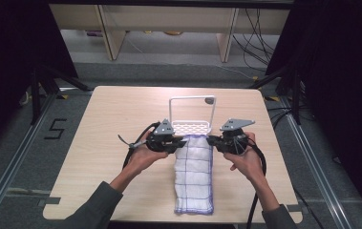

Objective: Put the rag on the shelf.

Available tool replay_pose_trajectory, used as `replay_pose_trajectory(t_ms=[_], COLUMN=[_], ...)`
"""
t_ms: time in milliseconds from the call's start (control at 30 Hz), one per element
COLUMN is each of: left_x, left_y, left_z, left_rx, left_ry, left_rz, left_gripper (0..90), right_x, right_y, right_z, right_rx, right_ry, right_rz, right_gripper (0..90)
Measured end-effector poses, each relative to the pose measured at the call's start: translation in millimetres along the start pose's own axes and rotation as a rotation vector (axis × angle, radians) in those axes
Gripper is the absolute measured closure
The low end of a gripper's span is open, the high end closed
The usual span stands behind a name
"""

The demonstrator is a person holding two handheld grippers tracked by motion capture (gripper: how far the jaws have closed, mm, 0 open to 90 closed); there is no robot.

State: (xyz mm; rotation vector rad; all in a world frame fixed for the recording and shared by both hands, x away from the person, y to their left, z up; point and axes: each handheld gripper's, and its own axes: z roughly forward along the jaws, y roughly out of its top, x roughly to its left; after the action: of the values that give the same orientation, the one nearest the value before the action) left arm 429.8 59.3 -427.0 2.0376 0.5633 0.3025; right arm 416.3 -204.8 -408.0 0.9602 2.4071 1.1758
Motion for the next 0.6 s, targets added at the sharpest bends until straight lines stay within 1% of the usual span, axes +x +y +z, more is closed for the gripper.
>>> replay_pose_trajectory(t_ms=[33,67,100,133,167,200,267,300,333,367,400,433,467,533,600], left_x=[-0.8,-2.6,-4.3,-5.7,-7.7,-9.6,-11.9,-13.2,-14.9,-15.8,-16.8,-17.6,-17.8,-17.1,-15.3], left_y=[2.5,5.6,8.7,10.9,14.5,18.1,26.8,31.7,37.8,43.1,48.6,54.2,59.2,71.5,83.6], left_z=[-2.8,-5.4,-8.3,-9.7,-12.6,-15.1,-22.7,-27.1,-32.0,-36.1,-40.1,-43.9,-47.4,-55.3,-61.8], left_rx=[0.001,-0.019,-0.018,-0.017,-0.005,-0.016,-0.022,-0.020,-0.024,-0.029,-0.034,-0.045,-0.043,-0.057,-0.064], left_ry=[-0.001,-0.010,-0.013,-0.019,-0.015,-0.011,-0.016,-0.011,-0.001,-0.002,-0.004,0.003,0.007,0.004,0.000], left_rz=[-0.004,-0.006,0.003,0.010,0.025,0.029,0.035,0.048,0.054,0.055,0.055,0.065,0.073,0.078,0.074], left_gripper=[79.7,79.7,79.8,79.8,79.8,79.9,79.9,79.9,79.9,79.9,80.0,80.0,80.1,80.2,80.3], right_x=[0.2,2.0,3.7,4.9,7.4,9.6,10.7,12.8,13.1,13.5,14.2,14.0,14.1,13.9,14.4], right_y=[2.2,3.3,5.4,7.4,8.6,10.8,16.9,20.6,25.1,31.6,37.1,43.2,49.4,60.3,72.8], right_z=[-3.6,-6.2,-9.7,-13.4,-16.2,-19.4,-26.1,-30.2,-34.6,-40.2,-44.8,-49.3,-53.8,-60.9,-68.8], right_rx=[-0.012,-0.015,-0.029,-0.031,-0.030,-0.027,-0.036,-0.040,-0.048,-0.062,-0.070,-0.075,-0.083,-0.111,-0.126], right_ry=[0.002,0.003,0.012,0.014,0.007,0.013,0.005,0.009,0.000,-0.006,-0.004,-0.002,-0.012,-0.024,-0.031], right_rz=[-0.020,-0.008,-0.016,-0.021,-0.006,-0.005,-0.022,-0.018,-0.036,-0.052,-0.053,-0.064,-0.069,-0.093,-0.084], right_gripper=[83.5,83.5,83.5,83.6,83.6,83.6,83.7,83.7,83.7,83.7,83.8,83.8,83.8,83.9,83.9])
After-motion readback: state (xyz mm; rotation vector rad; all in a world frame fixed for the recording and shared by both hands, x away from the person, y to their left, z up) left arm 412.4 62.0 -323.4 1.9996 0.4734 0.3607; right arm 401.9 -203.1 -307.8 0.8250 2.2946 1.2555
